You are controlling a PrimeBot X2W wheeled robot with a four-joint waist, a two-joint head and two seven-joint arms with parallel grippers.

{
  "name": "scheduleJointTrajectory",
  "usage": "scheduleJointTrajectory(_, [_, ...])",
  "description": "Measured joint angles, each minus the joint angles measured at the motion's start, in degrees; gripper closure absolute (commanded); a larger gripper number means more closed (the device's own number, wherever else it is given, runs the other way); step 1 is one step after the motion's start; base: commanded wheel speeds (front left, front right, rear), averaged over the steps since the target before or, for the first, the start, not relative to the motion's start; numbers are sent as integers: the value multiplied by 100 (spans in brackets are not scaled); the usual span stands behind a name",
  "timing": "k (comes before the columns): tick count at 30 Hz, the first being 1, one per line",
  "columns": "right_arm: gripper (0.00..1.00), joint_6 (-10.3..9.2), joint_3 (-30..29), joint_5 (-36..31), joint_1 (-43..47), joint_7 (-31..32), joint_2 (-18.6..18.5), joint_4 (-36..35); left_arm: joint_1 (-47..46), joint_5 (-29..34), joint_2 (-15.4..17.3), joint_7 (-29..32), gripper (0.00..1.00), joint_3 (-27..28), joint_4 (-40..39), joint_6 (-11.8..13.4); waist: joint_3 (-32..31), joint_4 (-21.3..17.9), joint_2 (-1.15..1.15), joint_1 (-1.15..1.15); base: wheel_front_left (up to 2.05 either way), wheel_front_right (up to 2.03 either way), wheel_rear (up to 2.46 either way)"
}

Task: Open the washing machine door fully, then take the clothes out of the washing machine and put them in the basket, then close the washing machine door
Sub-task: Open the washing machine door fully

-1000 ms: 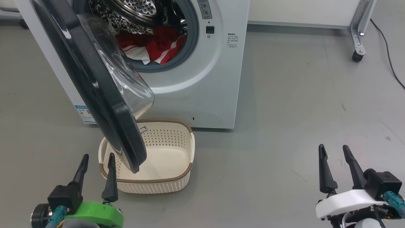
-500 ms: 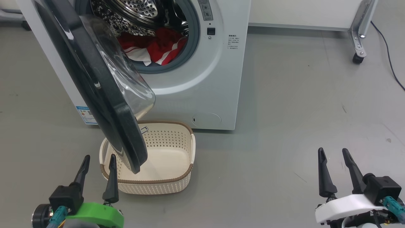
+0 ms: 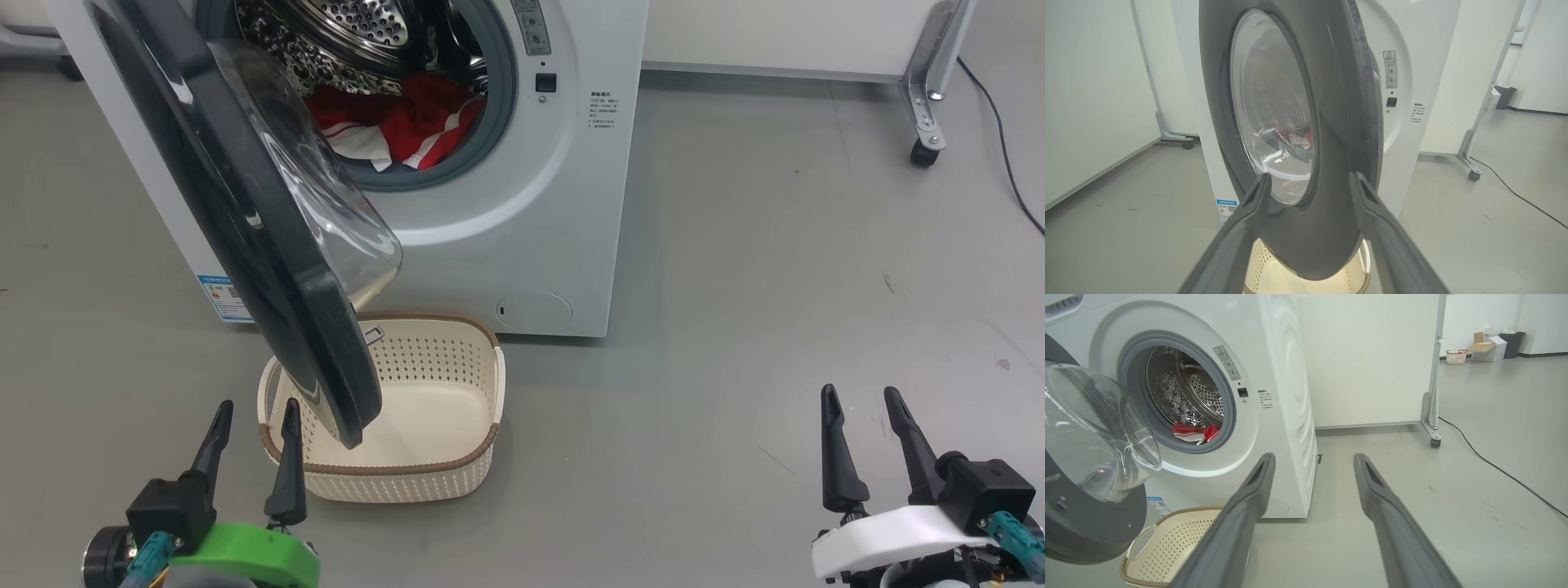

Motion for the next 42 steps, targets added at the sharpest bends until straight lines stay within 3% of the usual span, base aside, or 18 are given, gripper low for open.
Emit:
scheduleJointTrajectory(6, [0, 1, -4, -41, 86, 0, 12, -12, 0, 1, -3, 0, 0, 1, 7, -4, 5, 5, 0, 0, 0, 0, 0])
scheduleJointTrajectory(8, [0, 1, -19, -41, 88, 0, 22, -22, 0, 10, -3, 0, 89, -5, 10, -11, 10, 9, 0, 0, 0, 0, 0])
scheduleJointTrajectory(9, [0, 1, -24, -41, 88, 0, 27, -27, 0, 32, -4, 0, 100, -15, 12, -45, 13, 11, 0, 0, 0, 0, 0])
scheduleJointTrajectory(29, [0, 8, -108, -100, 88, 0, 151, -65, -102, 98, -15, 0, 100, 212, -478, -98, 78, 63, 0, 0, 0, 0, 0])
scheduleJointTrajectory(42, [0, 63, -159, -185, 87, 0, 226, -65, -1121, 96, 7, -2, 100, 547, -1288, -149, 72, 57, 0, 0, 0, 0, 0])
